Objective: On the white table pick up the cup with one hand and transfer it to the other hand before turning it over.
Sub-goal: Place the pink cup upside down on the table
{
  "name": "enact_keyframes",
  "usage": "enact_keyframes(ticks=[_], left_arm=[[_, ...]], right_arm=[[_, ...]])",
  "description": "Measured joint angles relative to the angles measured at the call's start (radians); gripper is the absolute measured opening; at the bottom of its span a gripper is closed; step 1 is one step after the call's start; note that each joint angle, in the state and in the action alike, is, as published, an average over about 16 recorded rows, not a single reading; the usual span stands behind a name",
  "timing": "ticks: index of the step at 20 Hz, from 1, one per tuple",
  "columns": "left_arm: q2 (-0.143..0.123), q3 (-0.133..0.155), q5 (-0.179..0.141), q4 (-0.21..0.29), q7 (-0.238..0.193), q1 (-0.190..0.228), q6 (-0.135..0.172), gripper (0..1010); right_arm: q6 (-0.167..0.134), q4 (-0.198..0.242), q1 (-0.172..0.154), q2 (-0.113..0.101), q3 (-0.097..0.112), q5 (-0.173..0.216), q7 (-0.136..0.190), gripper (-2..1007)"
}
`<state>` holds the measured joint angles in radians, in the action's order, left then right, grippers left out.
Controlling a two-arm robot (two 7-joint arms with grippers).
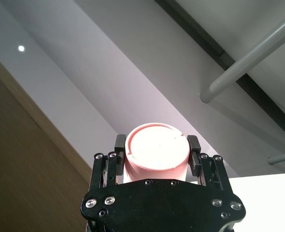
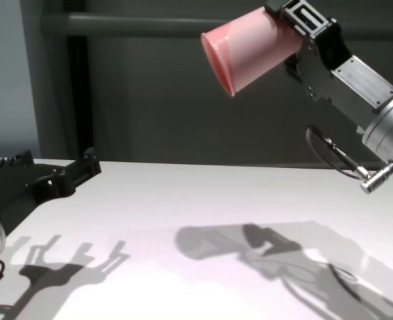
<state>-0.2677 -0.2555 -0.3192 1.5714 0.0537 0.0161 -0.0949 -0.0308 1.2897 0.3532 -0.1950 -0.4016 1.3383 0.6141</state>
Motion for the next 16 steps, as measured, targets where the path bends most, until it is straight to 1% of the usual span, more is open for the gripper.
enact_keyframes(ticks=[7,12,16], left_arm=[[0.000,0.000,0.000,0.000,0.000,0.000,0.000,1003],[0.000,0.000,0.000,0.000,0.000,0.000,0.000,1003],[0.000,0.000,0.000,0.000,0.000,0.000,0.000,1003]], right_arm=[[0.044,0.008,0.023,-0.057,-0.065,-0.127,-0.021,735],[0.060,0.011,0.039,-0.090,-0.104,-0.217,-0.044,735],[0.067,0.012,0.052,-0.112,-0.131,-0.291,-0.062,735]])
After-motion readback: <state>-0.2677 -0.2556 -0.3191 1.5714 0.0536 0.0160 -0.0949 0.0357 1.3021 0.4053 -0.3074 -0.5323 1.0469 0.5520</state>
